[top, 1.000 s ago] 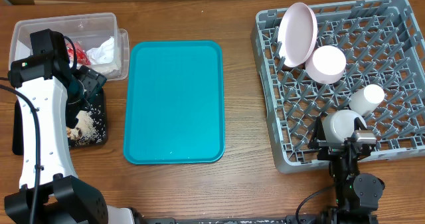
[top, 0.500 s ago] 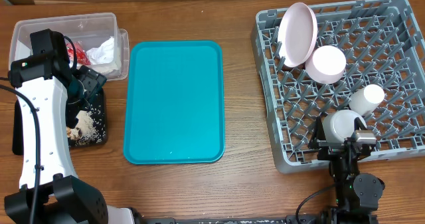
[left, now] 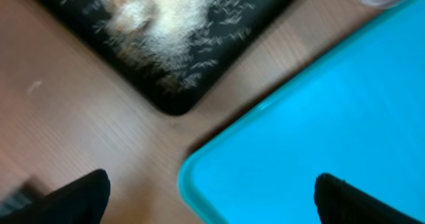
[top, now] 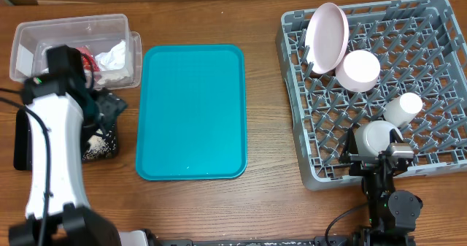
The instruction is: Sort waste into correct bins and load items into the dishwasher
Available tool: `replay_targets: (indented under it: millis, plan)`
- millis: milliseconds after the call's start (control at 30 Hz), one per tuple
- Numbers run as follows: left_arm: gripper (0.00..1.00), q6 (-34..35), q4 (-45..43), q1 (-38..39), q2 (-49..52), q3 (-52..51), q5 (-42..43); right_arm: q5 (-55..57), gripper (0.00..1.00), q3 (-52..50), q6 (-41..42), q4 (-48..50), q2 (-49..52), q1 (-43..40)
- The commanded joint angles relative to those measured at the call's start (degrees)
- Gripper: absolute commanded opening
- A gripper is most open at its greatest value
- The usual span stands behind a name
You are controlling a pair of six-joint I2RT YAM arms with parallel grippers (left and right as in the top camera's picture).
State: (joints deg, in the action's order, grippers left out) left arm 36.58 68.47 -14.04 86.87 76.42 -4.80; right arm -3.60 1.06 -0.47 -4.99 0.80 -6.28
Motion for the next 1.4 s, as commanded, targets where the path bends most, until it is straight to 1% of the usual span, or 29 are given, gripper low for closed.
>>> replay_targets:
  millis: [0, 100, 267, 433, 600, 700, 800, 867, 1000, 1033, 1100, 1200, 1300, 1367]
  plan:
    - [1.0, -11.5, -9.2, 4.4, -9.4, -10.0, 5.6, 0.5, 1.0, -0.6, -0.4, 0.4, -0.6, -0.2]
    - [1.0, -17.2, -20.9, 8.6, -18.2, -21.3, 9.7, 0.5, 1.0, -0.6, -0.4, 0.4, -0.6, -0.2]
    - [1.0, -20.5, -37.0, 13.4, -33.0, -38.3, 12.5, 0.5, 1.0, -0.6, -0.4, 0.4, -0.6, -0.2]
    - [1.0, -23.5, -47.7, 13.6, -48.5, -52.9, 12.5, 0.5, 1.0, -0.6, -0.4, 0.4, -0.6, -0.2]
    - [1.0, -27.7, -52.9, 13.6, -63.3, -63.9, 12.5, 0.5, 1.0, -0.6, -0.4, 0.4, -0.6, -0.2]
    - [1.0, -27.8, -55.6, 13.6, -66.9, -67.1, 12.5, 0.5, 1.0, -0.6, -0.4, 0.4, -0.6, -0.2]
    - [1.0, -27.8, -59.9, 13.6, -67.8, -69.6, 12.5, 0.5, 1.0, -0.6, -0.4, 0.4, -0.6, -0.2]
    - [1.0, -27.8, -64.5, 13.6, -69.1, -72.3, 12.1, 0.5, 1.0, -0.6, -0.4, 0.4, -0.6, -0.2]
    - [1.0, -27.8, -69.4, 13.6, -71.5, -75.7, 11.7, 0.5, 1.0, -0.6, -0.4, 0.4, -0.6, -0.2]
    - [1.0, -27.8, -69.8, 13.6, -72.5, -76.2, 11.3, 0.5, 1.0, -0.6, -0.4, 0.4, -0.6, -0.2]
    - [1.0, -27.8, -69.2, 13.6, -75.7, -76.1, 8.0, 0.5, 1.0, -0.6, -0.4, 0.4, -0.6, -0.2]
    - [1.0, -27.8, -64.6, 13.6, -78.8, -76.1, 4.3, 0.5, 1.0, -0.6, -0.4, 0.4, -0.6, -0.2]
    - [1.0, -29.0, -64.0, 13.6, -80.4, -76.1, 4.4, 0.5, 1.0, -0.6, -0.4, 0.4, -0.6, -0.2]
    - [1.0, -31.4, -64.0, 13.7, -81.4, -76.1, 4.3, 0.5, 1.0, -0.6, -0.4, 0.4, -0.6, -0.2]
